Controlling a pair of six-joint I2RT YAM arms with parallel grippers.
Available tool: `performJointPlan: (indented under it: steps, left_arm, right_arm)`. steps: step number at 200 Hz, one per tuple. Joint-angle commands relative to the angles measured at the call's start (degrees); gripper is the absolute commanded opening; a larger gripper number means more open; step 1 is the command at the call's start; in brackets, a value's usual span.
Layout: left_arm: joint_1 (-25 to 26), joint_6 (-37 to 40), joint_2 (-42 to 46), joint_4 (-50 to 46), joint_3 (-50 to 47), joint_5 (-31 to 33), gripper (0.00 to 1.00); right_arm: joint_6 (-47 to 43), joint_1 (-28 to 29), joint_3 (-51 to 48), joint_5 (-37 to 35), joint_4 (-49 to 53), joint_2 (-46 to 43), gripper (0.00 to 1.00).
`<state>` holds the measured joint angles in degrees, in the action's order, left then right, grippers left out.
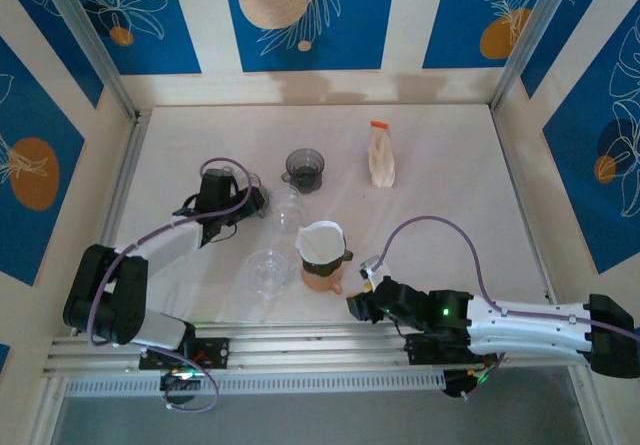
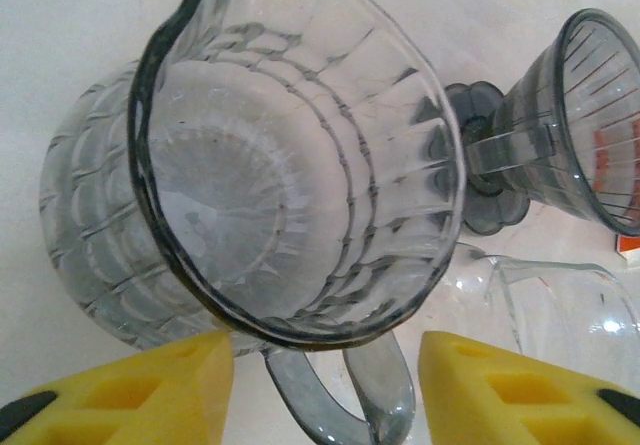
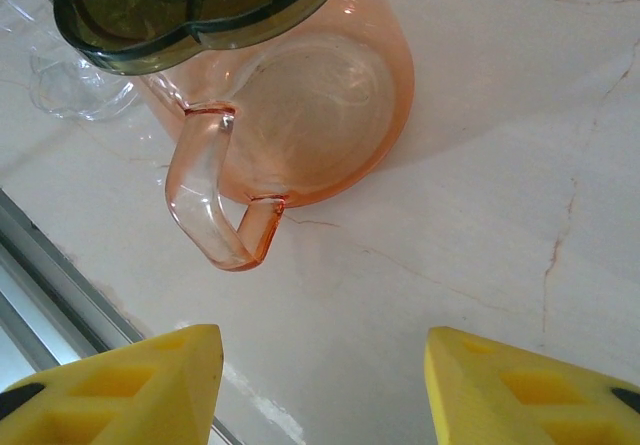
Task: Place the coffee filter in the dripper
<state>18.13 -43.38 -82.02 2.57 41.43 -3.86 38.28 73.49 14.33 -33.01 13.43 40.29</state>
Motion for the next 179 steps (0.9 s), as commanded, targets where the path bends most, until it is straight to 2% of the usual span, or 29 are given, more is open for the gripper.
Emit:
performJointPlan:
  steps: [1,93,138,179]
  left_arm:
    - [-0.02,-0.04,-0.63,-0.17,1.5,2.43,0.48]
    - [-0.02,-0.66,-0.78,0.57,0.85,3.33,0.27]
    - [-0.28,-1.03,0.42,0.2,-0.51,3.76,0.2]
    - [-1.78,-0.4,4.94,-2.25,-3.16,3.79,0.19]
  right_arm:
    - [1.09,0.26,-0.7,-1.53,0.54,-0.65,0.56]
    - [1.27,0.29,-0.98,-1.63,0.59,-0.74,0.56]
    - [1.36,0.27,-0.97,-1.86,0.55,-0.73,0.56]
    - [1.27,0.18,-0.88,-1.46,0.55,-0.74,0.56]
